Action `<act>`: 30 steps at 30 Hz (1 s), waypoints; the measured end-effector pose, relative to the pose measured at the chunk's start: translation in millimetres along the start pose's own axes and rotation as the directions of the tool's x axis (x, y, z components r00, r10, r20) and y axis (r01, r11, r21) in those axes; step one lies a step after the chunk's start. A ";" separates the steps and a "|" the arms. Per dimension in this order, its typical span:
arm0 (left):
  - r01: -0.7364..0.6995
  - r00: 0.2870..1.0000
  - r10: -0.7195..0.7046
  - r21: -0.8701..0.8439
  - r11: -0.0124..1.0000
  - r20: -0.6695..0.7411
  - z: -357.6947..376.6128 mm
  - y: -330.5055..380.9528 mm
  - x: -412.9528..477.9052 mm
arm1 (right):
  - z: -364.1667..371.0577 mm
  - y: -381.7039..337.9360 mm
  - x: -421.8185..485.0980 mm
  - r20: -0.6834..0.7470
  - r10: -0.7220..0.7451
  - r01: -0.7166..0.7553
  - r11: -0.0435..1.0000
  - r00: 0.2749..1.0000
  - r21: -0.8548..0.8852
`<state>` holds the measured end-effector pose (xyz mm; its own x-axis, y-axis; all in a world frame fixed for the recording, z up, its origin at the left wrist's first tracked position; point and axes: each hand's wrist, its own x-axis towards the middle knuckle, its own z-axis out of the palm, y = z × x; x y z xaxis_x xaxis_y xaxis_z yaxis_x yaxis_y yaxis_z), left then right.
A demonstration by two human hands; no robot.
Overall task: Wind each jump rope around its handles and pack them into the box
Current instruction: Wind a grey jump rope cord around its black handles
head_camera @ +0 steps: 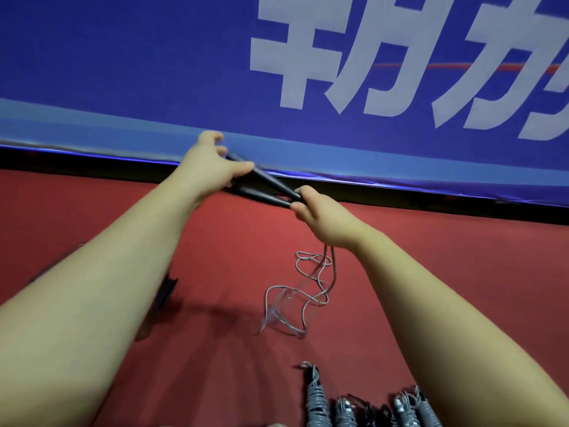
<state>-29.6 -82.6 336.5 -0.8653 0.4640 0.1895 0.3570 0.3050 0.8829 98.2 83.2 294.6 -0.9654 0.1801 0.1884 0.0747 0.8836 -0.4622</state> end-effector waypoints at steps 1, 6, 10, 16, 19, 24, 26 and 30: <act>-0.126 0.992 0.124 0.345 0.930 0.027 -8.0 -7.8 0.0 | -0.7 0.3 -0.4 0.048 -0.002 0.007 0.992 0.999 -0.123; -0.531 0.825 0.122 0.683 0.502 0.551 10.3 -29.6 -32.9 | 8.7 -9.5 4.6 0.159 0.045 -0.024 0.991 0.986 -0.129; -0.506 0.859 0.165 0.754 0.419 0.485 33.1 -38.0 -45.8 | 14.6 -16.3 1.3 0.256 0.091 -0.135 0.978 0.963 0.161; -0.524 0.851 0.240 0.787 0.327 0.467 41.5 -41.8 -45.3 | 8.4 -20.4 -4.3 0.374 0.117 -0.361 0.624 0.920 0.693; -0.503 0.864 0.254 0.737 0.452 0.434 42.7 -51.8 -42.6 | 6.4 -20.7 -7.8 0.398 0.092 -0.396 0.439 0.913 0.806; -0.475 0.880 0.311 0.642 0.602 0.360 40.2 -58.3 -39.7 | 3.8 -26.1 -8.6 0.355 0.078 -0.353 0.430 0.932 0.831; -0.434 0.900 0.315 0.661 0.612 0.299 37.3 -58.9 -36.3 | 2.9 -24.3 -8.6 0.328 0.097 -0.330 0.510 0.940 0.795; -0.260 0.965 0.233 0.601 0.756 0.125 27.7 -65.5 -26.8 | 8.4 -17.2 -12.3 0.252 0.063 -0.229 0.665 0.966 0.711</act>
<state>-20.0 -92.0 261.6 -0.7076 0.6224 0.3344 0.7063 0.6098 0.3595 106.7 62.2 293.0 -0.9905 0.1206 -0.0661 0.0936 0.2394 -0.9664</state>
